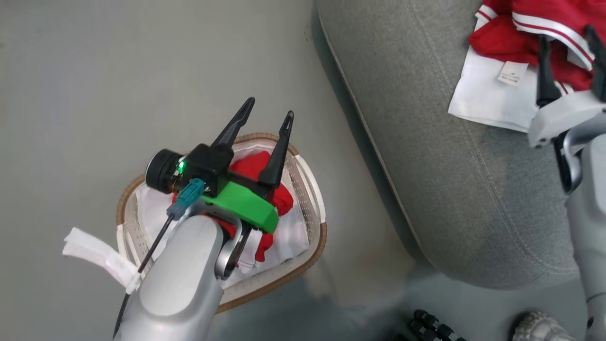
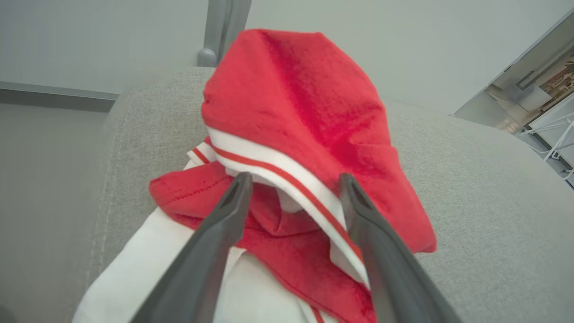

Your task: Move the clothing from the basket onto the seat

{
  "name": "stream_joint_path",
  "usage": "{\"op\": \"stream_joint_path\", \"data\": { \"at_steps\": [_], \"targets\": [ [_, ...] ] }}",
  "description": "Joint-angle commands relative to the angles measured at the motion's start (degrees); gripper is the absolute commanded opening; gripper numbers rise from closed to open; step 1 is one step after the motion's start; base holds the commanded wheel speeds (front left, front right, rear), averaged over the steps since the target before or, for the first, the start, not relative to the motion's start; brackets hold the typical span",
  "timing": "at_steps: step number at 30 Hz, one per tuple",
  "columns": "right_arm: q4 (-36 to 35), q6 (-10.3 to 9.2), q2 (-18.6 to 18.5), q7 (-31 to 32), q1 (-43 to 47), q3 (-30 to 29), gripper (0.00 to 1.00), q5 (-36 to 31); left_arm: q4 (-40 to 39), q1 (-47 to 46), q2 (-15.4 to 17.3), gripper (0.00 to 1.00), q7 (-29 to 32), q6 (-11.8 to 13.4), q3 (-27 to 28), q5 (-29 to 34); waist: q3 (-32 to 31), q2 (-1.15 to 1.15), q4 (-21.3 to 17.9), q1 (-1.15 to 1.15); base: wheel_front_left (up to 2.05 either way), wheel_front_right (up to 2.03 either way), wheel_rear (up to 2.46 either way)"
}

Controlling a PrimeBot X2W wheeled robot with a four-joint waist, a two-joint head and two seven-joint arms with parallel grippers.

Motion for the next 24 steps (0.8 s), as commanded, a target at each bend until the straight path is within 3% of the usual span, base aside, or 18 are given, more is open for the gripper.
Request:
{"op": "stream_joint_path", "data": {
  "at_steps": [1,13,24],
  "targets": [
    [-1.28,-0.08,0.34,-0.25,2.17,0.57,1.00,1.15,-0.02,1.47,-0.01,1.00,-0.05,-0.19,1.01,0.49,-3.25,0.00,0.50,-0.01,0.00,0.00,0.00],
    [-10.97,-0.08,3.93,-0.25,13.10,8.89,1.00,10.45,-1.41,11.32,-0.91,1.00,-0.04,1.00,13.74,5.13,-13.09,0.00,5.08,-0.01,0.00,0.00,0.00],
    [-11.72,-0.08,6.66,-0.25,20.66,12.13,1.00,12.13,-0.88,18.82,-1.13,1.00,-0.04,2.85,21.93,5.41,-18.75,0.00,11.95,-0.01,0.00,0.00,0.00]
  ]
}}
